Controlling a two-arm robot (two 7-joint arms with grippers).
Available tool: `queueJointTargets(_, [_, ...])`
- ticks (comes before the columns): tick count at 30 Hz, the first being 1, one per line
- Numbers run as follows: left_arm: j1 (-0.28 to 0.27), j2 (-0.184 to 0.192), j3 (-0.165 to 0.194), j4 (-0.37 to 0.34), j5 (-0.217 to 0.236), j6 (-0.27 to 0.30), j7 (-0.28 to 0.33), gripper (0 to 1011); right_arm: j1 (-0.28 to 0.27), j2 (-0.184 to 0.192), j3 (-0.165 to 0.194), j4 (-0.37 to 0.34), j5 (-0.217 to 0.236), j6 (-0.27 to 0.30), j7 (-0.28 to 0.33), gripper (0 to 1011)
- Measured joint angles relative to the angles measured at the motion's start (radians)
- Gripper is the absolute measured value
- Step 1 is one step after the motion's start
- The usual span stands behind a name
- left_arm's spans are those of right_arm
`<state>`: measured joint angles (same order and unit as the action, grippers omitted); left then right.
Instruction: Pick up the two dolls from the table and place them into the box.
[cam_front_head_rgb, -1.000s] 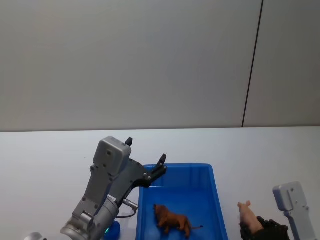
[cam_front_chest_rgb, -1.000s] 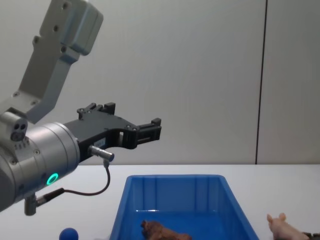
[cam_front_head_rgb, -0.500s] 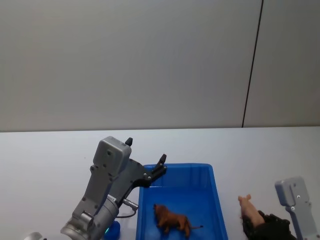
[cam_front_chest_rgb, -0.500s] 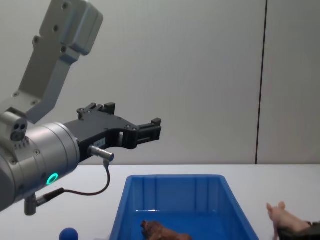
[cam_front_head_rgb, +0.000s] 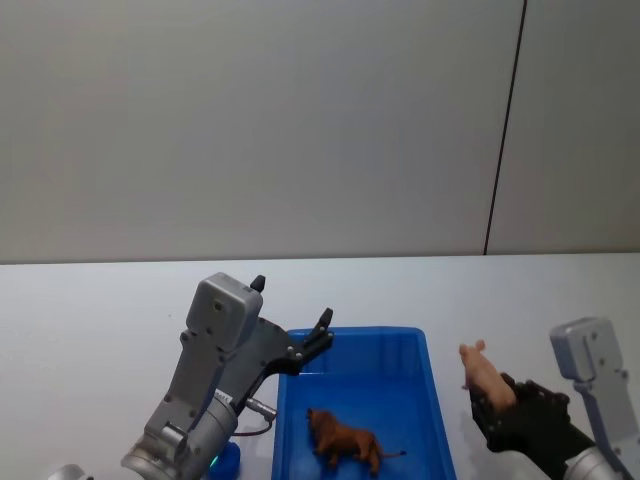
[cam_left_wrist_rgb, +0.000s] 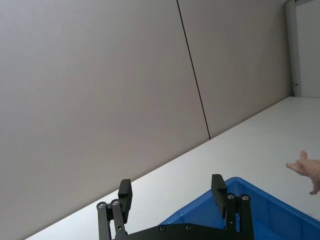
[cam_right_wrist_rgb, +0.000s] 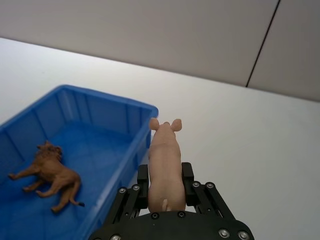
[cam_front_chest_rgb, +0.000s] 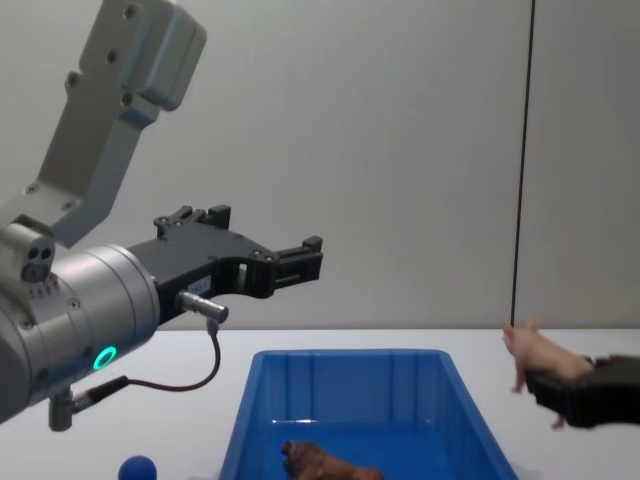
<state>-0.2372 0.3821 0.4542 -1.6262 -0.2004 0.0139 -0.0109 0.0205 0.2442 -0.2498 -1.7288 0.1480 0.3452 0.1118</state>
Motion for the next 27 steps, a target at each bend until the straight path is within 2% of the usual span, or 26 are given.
queueJointTargets(11, [0.0,0.0,0.0,0.0,0.0,0.0,0.0,1001,0.048,-0.008,-0.004,0.01,-0.024,-0.058,0.101,376])
queueJointTargets(22, [0.0,0.0,0.0,0.0,0.0,0.0,0.0,1001,0.139,-0.043,-0.021,0.104,-0.054,-0.103,0.228,376])
queueJointTargets(27, [0.0,0.0,0.0,0.0,0.0,0.0,0.0,1001,0.174,-0.059,-0.028,0.155,-0.065,-0.113,0.262,506])
